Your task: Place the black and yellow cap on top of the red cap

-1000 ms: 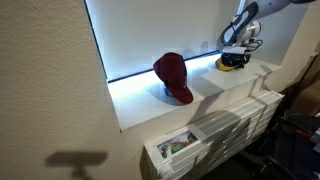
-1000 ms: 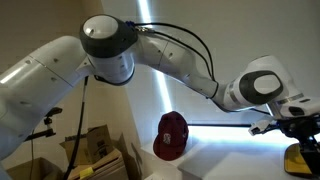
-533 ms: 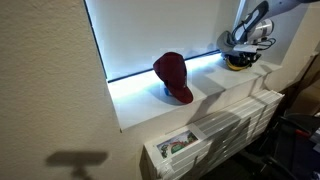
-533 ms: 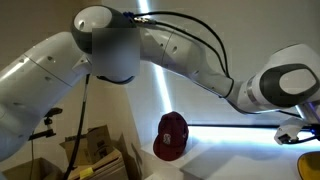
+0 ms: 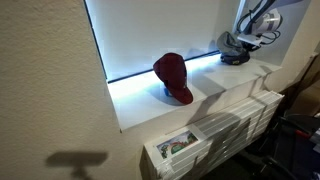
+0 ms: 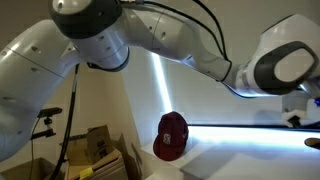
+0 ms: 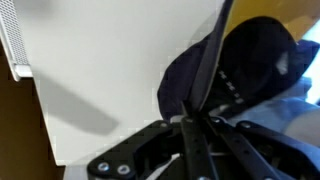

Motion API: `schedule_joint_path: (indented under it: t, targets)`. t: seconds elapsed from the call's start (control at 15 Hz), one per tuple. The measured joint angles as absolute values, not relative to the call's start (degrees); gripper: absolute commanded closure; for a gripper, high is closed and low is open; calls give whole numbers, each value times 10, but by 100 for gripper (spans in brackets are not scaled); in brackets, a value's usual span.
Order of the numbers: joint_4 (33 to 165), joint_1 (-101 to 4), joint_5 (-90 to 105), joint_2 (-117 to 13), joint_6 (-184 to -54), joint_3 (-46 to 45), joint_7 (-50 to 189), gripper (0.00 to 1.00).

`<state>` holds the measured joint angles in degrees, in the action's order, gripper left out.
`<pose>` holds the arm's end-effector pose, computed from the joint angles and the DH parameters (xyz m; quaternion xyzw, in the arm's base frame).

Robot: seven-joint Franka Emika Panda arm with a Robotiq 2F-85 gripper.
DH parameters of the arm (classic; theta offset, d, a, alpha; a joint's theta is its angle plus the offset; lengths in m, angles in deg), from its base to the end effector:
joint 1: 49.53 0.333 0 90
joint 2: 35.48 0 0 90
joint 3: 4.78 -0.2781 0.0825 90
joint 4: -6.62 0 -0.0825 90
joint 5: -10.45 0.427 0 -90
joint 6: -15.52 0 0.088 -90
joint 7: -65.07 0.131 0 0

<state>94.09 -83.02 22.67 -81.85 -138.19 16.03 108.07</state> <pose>0.4682 -0.5962 0.1676 0.6407 -0.7393 0.1944 0.0717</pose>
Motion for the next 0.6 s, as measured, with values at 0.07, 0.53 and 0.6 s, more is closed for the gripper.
schedule_joint_path:
  t: [0.07,0.53,0.6]
  targets:
    - [965,-825,227,-789,-1410,151,1066,99]
    - [1079,-807,317,-588,-1508,59,891,99]
    - [1091,-809,333,-557,-1510,34,867,99]
